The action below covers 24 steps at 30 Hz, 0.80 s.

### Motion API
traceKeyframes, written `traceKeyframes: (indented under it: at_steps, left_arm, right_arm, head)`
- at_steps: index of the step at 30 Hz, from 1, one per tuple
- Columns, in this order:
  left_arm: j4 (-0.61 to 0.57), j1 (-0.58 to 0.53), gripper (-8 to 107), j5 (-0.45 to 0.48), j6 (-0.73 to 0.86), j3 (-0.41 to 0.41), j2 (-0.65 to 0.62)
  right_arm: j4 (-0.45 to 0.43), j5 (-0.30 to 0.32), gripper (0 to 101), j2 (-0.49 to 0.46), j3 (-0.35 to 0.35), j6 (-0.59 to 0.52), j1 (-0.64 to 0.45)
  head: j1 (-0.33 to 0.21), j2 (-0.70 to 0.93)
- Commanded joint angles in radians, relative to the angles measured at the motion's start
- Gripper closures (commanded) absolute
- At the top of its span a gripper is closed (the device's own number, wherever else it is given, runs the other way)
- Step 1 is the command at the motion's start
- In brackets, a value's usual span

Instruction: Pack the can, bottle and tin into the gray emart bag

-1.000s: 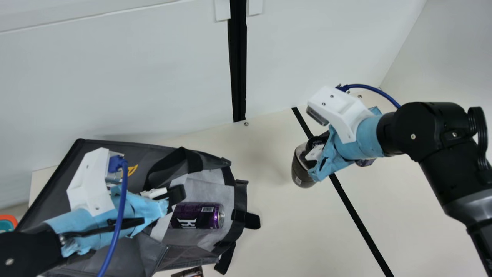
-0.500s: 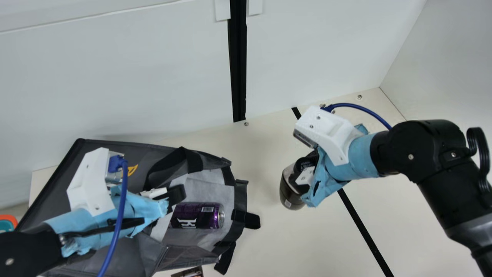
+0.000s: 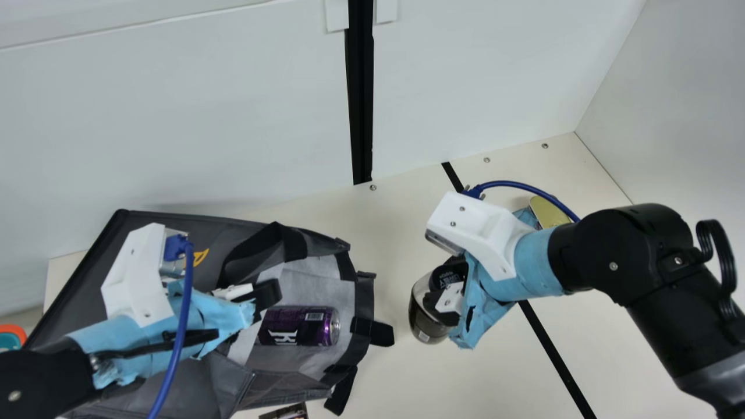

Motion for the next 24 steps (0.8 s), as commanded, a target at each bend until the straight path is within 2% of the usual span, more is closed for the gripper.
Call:
traceKeyframes:
  at_steps: [1, 16, 24]
  left_arm:
    - [0.000, 0.000, 89, 0.000, 0.000, 0.000, 0.000]
    - [0.000, 0.000, 89, 0.000, 0.000, 0.000, 0.000]
    - [0.000, 0.000, 89, 0.000, 0.000, 0.000, 0.000]
  right_arm:
    - [0.004, 0.001, 101, -0.002, 0.005, -0.002, 0.010]
    - [0.045, -0.025, 101, -0.021, 0.049, -0.039, 0.075]
    - [0.085, -0.080, 101, -0.026, 0.077, -0.047, 0.102]
  head:
    - [-0.023, -0.001]
    - [-0.023, -0.001]
    - [-0.023, -0.001]
